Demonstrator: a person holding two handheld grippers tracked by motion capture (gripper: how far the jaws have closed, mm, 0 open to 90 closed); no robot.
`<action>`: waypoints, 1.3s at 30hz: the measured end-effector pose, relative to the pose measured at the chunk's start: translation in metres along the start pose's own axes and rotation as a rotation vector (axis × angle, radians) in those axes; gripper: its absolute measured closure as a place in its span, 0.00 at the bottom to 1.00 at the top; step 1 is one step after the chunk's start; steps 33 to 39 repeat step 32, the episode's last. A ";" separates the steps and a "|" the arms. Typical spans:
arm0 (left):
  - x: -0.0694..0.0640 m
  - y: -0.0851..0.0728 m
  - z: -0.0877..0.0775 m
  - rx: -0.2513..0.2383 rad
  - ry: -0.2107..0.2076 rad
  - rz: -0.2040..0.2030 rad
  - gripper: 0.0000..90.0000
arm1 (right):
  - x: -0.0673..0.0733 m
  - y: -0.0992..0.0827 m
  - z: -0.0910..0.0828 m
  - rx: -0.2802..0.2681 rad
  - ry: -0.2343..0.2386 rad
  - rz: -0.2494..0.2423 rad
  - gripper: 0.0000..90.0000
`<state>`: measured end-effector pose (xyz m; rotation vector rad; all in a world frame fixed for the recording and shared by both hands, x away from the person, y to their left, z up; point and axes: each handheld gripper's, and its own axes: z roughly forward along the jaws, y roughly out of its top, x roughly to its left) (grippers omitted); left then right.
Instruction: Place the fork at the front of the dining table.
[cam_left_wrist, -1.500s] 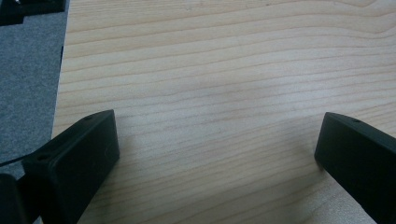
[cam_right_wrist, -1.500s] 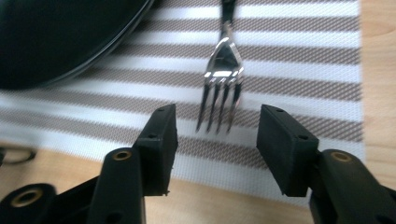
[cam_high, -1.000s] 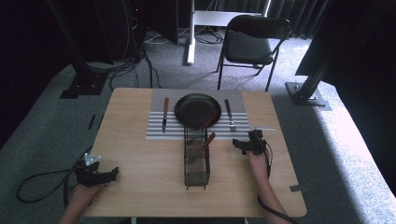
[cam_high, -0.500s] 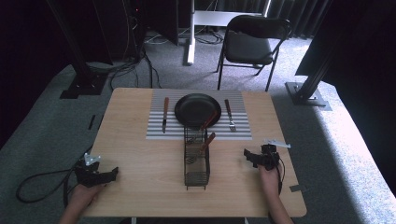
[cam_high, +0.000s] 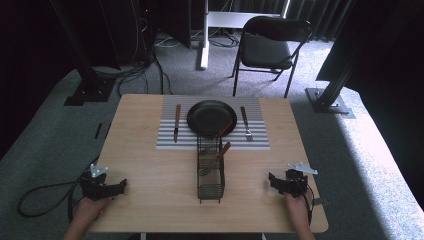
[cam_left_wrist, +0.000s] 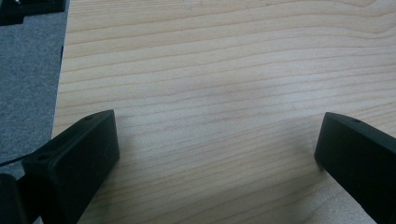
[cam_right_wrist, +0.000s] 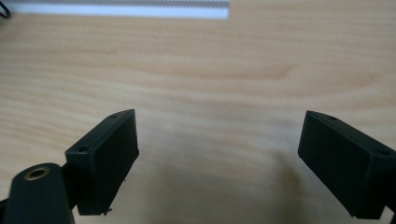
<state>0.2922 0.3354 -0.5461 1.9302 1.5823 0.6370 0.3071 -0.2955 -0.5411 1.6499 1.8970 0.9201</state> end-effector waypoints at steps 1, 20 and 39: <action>0.000 0.000 0.000 0.000 0.000 0.000 0.00 | -0.001 -0.002 -0.001 0.000 -0.001 -0.004 0.13; 0.000 0.000 0.000 0.001 0.000 -0.001 0.00 | -0.018 -0.027 -0.020 -0.002 -0.142 0.031 0.13; 0.000 0.000 0.000 0.001 0.000 -0.001 0.00 | -0.029 -0.026 -0.019 0.020 -0.197 0.088 0.12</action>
